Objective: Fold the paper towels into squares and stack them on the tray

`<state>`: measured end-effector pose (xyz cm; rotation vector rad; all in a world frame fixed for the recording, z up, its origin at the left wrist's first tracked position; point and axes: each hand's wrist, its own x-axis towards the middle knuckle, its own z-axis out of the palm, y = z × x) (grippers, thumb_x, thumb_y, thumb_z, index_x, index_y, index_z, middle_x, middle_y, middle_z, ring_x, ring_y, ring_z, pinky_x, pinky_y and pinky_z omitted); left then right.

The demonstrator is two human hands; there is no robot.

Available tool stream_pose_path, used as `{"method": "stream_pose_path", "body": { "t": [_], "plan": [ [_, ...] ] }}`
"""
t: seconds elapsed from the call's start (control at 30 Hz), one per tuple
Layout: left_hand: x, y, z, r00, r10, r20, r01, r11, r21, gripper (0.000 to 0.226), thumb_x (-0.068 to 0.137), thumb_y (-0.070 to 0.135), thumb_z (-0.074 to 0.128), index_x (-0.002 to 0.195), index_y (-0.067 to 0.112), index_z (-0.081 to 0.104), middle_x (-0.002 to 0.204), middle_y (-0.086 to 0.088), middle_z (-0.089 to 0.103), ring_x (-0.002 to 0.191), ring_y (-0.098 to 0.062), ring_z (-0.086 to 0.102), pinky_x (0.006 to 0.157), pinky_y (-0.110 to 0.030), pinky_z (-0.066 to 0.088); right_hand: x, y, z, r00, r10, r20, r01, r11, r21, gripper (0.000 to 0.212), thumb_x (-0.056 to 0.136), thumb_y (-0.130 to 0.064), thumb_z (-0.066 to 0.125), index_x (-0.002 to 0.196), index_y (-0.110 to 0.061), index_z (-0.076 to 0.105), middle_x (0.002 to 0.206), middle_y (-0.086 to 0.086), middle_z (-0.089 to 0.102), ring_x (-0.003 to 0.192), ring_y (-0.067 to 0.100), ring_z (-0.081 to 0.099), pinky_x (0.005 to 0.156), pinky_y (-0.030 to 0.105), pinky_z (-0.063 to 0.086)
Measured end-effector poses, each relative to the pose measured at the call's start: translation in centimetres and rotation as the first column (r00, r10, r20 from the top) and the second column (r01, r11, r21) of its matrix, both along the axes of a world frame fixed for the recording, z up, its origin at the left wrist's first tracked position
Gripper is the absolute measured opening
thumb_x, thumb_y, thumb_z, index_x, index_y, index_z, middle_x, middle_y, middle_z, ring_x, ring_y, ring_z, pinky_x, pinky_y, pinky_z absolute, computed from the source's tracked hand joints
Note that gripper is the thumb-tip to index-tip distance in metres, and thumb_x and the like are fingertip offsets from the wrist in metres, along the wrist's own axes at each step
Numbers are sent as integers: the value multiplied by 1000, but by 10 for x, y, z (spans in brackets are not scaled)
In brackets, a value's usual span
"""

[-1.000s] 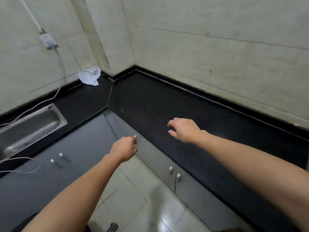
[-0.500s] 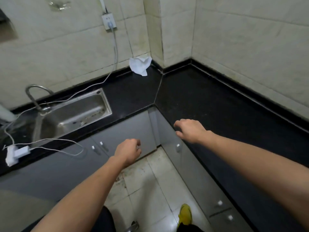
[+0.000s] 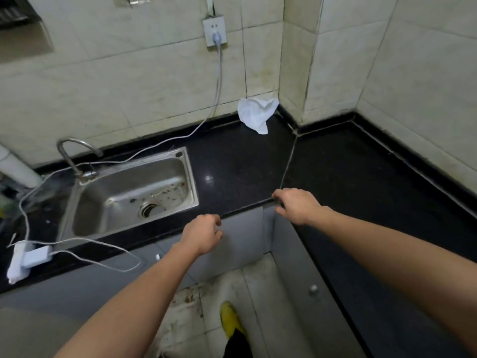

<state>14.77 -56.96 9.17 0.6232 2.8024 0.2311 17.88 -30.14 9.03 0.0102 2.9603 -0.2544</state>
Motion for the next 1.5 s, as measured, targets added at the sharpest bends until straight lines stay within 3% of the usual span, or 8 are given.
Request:
{"method": "stream_pose_path", "body": {
  "t": [0.13, 0.23, 0.43, 0.67, 0.97, 1.27, 1.37, 1.5],
  "plan": [
    [-83, 3, -5, 999, -35, -20, 36, 998, 44, 15, 88, 29, 54, 97, 19, 61, 99, -4, 66, 95, -27, 61, 74, -33, 47, -74, 2, -14, 998, -12, 64, 10, 999, 32, 41, 93, -41, 52, 131, -23, 49, 123, 3, 58, 108, 24, 58, 84, 38, 50],
    [-146, 7, -2, 998, -60, -32, 62, 995, 72, 17, 88, 29, 55, 99, 17, 63, 99, -6, 67, 94, -27, 62, 79, -36, 51, -127, 7, -13, 996, -58, 67, 56, 998, 38, 39, 92, -42, 52, 127, -25, 51, 121, 2, 59, 107, 24, 59, 84, 38, 50],
    [-251, 22, 2, 989, -149, 13, 149, 988, 41, 20, 91, 30, 53, 105, 19, 62, 101, -1, 65, 92, -21, 61, 77, -34, 51, -209, 10, -11, 987, -144, 68, 144, 990, 0, 37, 92, -41, 54, 125, -24, 53, 117, 1, 60, 104, 22, 60, 82, 37, 51],
    [-322, 62, -13, 979, -196, 62, 192, 979, 66, 23, 92, 30, 53, 111, 19, 62, 108, -2, 65, 97, -22, 61, 82, -39, 52, -277, 53, -23, 973, -201, 116, 203, 979, -8, 39, 91, -39, 55, 127, -24, 53, 120, 2, 61, 109, 25, 59, 86, 37, 50],
    [-416, 119, -36, 982, -147, 118, 148, 989, 1, 24, 90, 31, 54, 109, 18, 62, 109, -5, 64, 100, -25, 61, 83, -37, 50, -429, 134, -61, 946, -278, 165, 298, 948, -113, 38, 90, -36, 57, 125, -23, 55, 120, 8, 63, 108, 30, 60, 87, 37, 49],
    [-467, 135, -60, 980, -48, 192, 58, 997, -48, 22, 91, 28, 53, 106, 15, 61, 105, -7, 63, 96, -27, 60, 74, -34, 46, -555, 166, -113, 919, -304, 253, 368, 892, -265, 56, 96, -29, 52, 147, -17, 33, 142, 18, 41, 126, 35, 45, 102, 40, 41],
    [-473, 130, -70, 979, -10, 205, 18, 999, -38, 22, 90, 28, 53, 107, 17, 63, 105, -5, 65, 97, -25, 61, 76, -33, 47, -574, 162, -130, 870, -318, 376, 412, 889, -201, 48, 97, -28, 50, 140, -9, 41, 142, 16, 43, 125, 34, 45, 100, 37, 40],
    [-474, 125, -81, 972, 4, 237, 3, 1000, -31, 22, 91, 30, 53, 108, 18, 62, 106, -3, 64, 98, -24, 61, 78, -33, 48, -578, 158, -136, 832, -425, 357, 499, 855, -145, 33, 98, -17, 48, 124, 3, 51, 133, 21, 49, 120, 35, 50, 95, 38, 43]
  ]
}}
